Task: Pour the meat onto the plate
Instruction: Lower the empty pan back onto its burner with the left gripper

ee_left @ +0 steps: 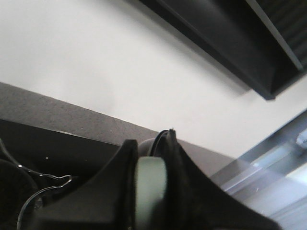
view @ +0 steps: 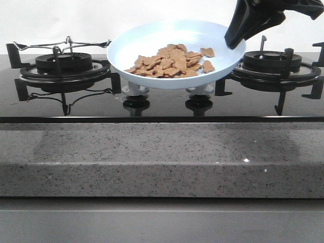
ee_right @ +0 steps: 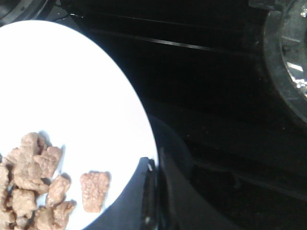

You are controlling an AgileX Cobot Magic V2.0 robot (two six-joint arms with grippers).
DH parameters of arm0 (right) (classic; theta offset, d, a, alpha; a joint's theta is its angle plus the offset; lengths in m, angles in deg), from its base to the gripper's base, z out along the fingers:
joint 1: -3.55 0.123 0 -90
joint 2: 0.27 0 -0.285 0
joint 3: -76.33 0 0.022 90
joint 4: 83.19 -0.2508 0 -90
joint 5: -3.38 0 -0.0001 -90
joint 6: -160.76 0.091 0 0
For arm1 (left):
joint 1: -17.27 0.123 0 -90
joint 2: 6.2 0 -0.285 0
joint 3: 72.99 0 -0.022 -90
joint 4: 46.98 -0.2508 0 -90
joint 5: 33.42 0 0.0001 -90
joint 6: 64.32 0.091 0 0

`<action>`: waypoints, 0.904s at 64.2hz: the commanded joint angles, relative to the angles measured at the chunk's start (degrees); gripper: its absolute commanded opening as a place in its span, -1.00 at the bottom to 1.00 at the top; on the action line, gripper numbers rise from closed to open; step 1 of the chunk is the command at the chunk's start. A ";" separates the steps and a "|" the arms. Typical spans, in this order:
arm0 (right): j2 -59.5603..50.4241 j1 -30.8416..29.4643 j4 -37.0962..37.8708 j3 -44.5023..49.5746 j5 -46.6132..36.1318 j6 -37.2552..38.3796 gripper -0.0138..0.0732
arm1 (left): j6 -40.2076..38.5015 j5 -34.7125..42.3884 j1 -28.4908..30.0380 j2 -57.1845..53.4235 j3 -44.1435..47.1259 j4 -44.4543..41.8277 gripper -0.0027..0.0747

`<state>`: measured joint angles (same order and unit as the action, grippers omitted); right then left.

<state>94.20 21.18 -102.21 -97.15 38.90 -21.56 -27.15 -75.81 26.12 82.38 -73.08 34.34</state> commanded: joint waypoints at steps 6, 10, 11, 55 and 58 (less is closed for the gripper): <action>-2.54 0.06 -1.39 -1.61 -2.88 -0.45 -0.84 | 1.55 -4.59 7.10 4.40 2.86 18.10 -0.97; -2.54 0.06 -1.39 -1.61 -2.88 -0.45 -0.84 | 1.55 -5.46 8.01 7.04 3.49 21.24 -0.97; -2.54 0.06 -1.39 -1.61 -2.88 -0.45 -0.84 | 1.55 -5.75 8.20 7.64 3.61 21.86 -0.97; -2.54 0.06 -1.39 -1.61 -2.88 -0.45 -0.84 | 3.22 -3.35 8.86 20.02 3.39 25.08 -0.98; -2.54 0.06 -1.39 -1.61 -2.88 -0.45 -0.84 | 3.22 -2.73 8.86 20.02 3.39 24.95 -0.98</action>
<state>94.20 21.18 -102.21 -97.15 38.99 -21.67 -24.02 -77.46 34.70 105.31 -67.93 53.82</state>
